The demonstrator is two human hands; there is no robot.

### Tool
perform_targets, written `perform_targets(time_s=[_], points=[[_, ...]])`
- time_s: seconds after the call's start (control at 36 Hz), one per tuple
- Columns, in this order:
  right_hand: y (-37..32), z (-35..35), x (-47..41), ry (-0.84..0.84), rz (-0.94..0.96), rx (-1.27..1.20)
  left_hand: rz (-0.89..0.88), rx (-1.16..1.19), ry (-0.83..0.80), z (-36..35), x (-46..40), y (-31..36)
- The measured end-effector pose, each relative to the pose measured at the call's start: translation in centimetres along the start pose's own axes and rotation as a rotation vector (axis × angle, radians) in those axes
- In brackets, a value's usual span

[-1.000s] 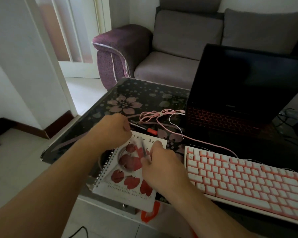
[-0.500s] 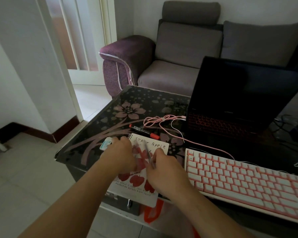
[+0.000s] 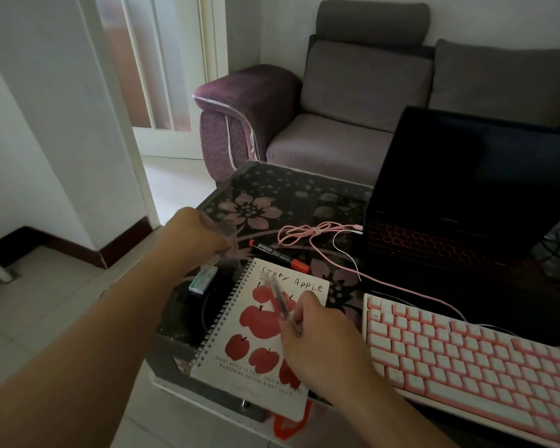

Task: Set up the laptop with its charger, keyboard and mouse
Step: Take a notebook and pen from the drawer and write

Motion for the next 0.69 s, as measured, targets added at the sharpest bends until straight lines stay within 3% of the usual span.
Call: perform_targets(time_s=[0.14, 0.28, 0.33, 0.44, 0.69], points=[[0.2, -0.3, 0.0, 0.016, 0.015, 0.028, -0.092, -0.128, 0.025, -2.4, -2.6, 0.4], [0.7, -0.5, -0.4, 0.023, 0.022, 0.039, -0.143, -0.217, 0.159, -3.6, -4.5, -0.3], [0.8, -0.6, -0.5, 0.016, 0.025, 0.044, -0.115, -0.165, 0.175, -3.2, -5.2, -0.3], [0.8, -0.8, -0.6, 0.005, 0.029, 0.056, -0.004, 0.083, 0.056, -2.6, -5.9, -0.2], [-0.1, -0.6, -2.0, -0.016, 0.057, 0.086, -0.053, 0.097, 0.065, -4.1, -5.8, 0.3]])
Point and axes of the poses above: each hand's wrist, its own x-axis away from the middle knuckle, its own z-axis out of the back of the hand, y = z × x, the point moved 1 cm from there along -x, towards the middle knuckle, and after that the axes turned 7 degrees about z, right-handed, at the moved point
